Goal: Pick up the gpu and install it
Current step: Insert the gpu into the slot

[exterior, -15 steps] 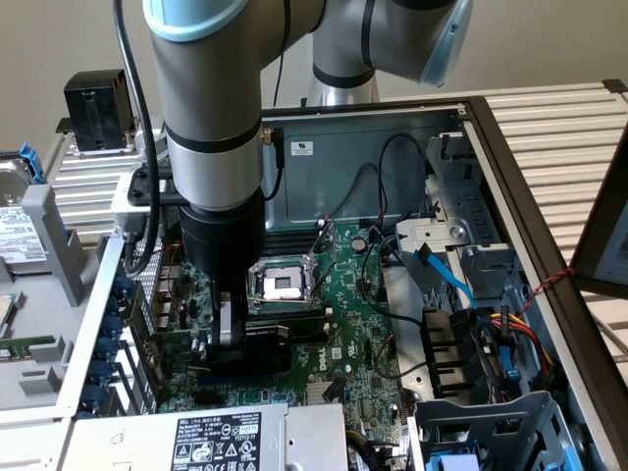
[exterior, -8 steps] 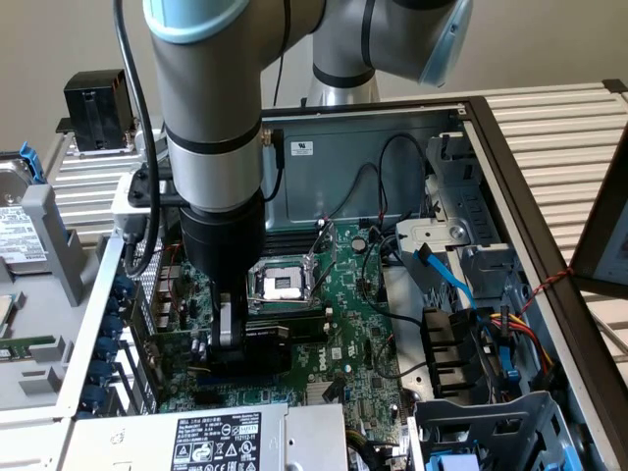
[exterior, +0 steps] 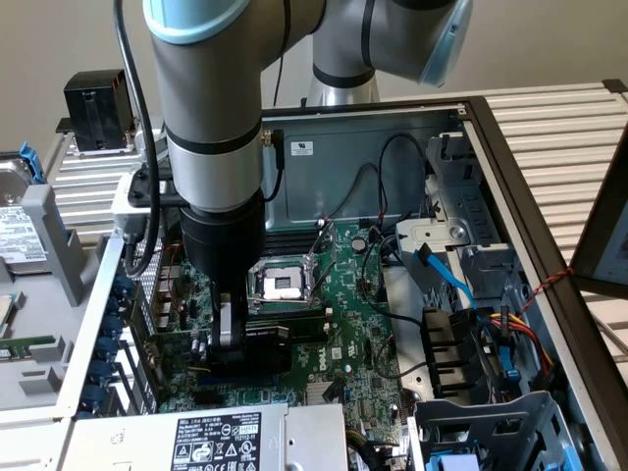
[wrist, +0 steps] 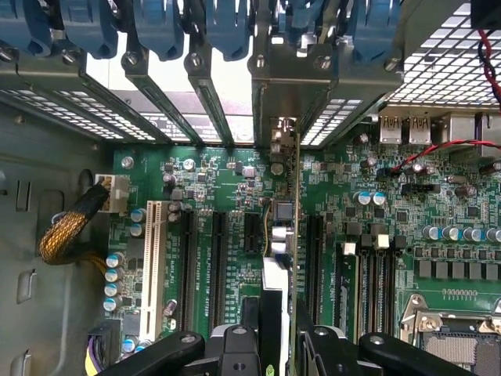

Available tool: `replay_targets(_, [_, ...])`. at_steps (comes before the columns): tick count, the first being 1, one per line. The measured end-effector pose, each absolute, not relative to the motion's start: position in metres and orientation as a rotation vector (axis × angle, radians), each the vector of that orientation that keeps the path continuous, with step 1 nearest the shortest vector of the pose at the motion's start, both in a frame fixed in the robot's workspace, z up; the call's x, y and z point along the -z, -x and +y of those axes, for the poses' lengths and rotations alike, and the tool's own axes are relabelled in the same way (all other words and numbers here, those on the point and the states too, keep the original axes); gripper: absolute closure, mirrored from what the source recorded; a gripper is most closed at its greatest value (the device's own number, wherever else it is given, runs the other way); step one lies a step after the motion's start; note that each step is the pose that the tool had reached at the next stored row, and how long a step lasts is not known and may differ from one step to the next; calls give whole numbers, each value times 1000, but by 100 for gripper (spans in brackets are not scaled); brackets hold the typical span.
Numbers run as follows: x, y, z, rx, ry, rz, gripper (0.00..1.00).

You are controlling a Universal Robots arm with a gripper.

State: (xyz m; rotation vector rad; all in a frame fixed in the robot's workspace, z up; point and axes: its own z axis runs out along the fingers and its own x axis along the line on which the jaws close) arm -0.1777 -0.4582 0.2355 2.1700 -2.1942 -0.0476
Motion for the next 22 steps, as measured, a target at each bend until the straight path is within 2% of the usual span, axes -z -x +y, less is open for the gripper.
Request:
replay_targets(4, [-236,178,-458,48,-2169,-2196,67])
replay_targets(6, [-239,178,-458,48,-2170,-2195,53])
replay_targets(8, [-245,178,-458,48,-2170,-2195,53])
replay_targets(9, [-249,178,-458,48,-2170,-2194,47])
replay_targets(22, [-308,181,-459,48,-2170,-2195,47])
